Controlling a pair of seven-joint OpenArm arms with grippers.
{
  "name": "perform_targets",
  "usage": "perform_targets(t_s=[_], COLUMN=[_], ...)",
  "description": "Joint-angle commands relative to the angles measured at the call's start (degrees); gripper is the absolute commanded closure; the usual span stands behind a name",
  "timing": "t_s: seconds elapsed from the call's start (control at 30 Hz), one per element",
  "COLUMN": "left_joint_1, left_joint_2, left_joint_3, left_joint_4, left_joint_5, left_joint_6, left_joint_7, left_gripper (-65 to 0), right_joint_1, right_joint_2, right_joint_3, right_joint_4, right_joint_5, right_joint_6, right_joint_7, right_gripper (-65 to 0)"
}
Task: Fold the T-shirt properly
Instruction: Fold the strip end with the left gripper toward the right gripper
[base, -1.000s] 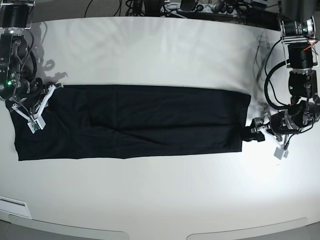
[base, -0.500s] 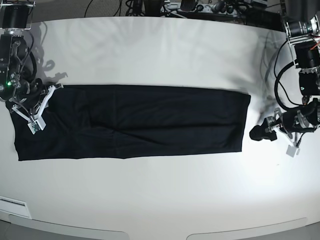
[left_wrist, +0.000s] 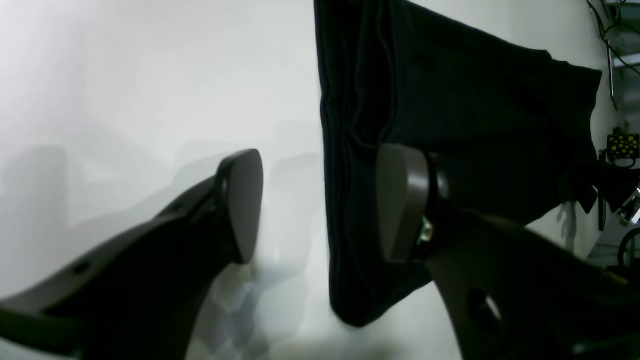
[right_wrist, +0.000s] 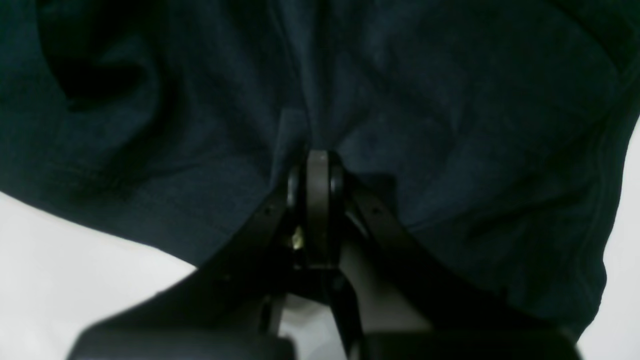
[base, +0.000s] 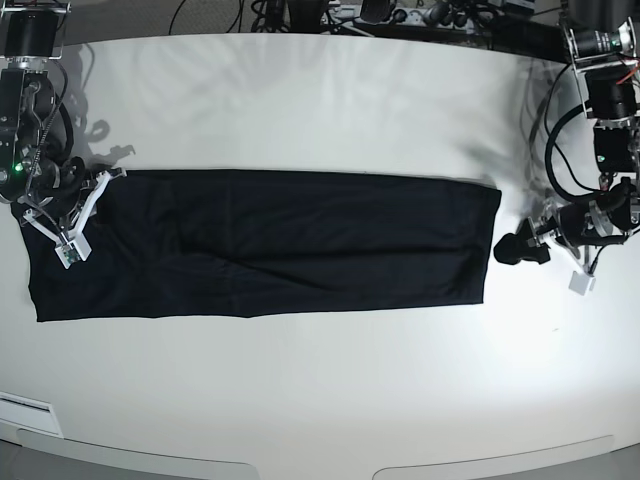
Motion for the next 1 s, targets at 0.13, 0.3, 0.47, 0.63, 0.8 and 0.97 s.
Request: perform_targets(t_s=[0.13,0.3,0.47,0.63,0.8,0.97], left_joint_1=[-0.8,-0.8,-0.8,-0.9,-1.2,-1.7], left_joint_2=[1.5,4.8,7.1,8.3,8.2,8.2], left_joint_3=[-0.2,-0.2,-0.2,-0.2,-0.2,-0.2], left_joint_4=[0.7,0.7,0.7,0.7,0.7,0.7], left_joint_5=[0.5,1.7,2.2,2.2,2.2,2.6], left_joint_6=[-0.2,-0.4,-0.4,-0.4,-0.4,-0.3], left_joint_7=[0.4,-0.3,-0.9,-1.2,-1.4,-1.6], left_gripper=[-37.7,-37.7,-37.7,-37.5,-34.9,-5.7], right_joint_1=[0.9,0.9,0.9,0.9,0.9,0.9], right_joint_2=[1.1,1.1,1.2,1.2,1.2,1.2], right_joint_3=[0.6,0.6,0.6,0.6,0.6,0.6], right_joint_4=[0.8,0.8,0.8,0.8,0.8,0.8], right_joint_5=[0.6,0.6,0.6,0.6,0.6,2.8], right_joint_6=[-0.2,-0.2,-0.2,-0.1,0.2,0.5], right_joint_7=[0.6,0.6,0.4,0.5,0.5,0.4], right_gripper=[0.0,0.0,0.0,0.0,0.0,0.0])
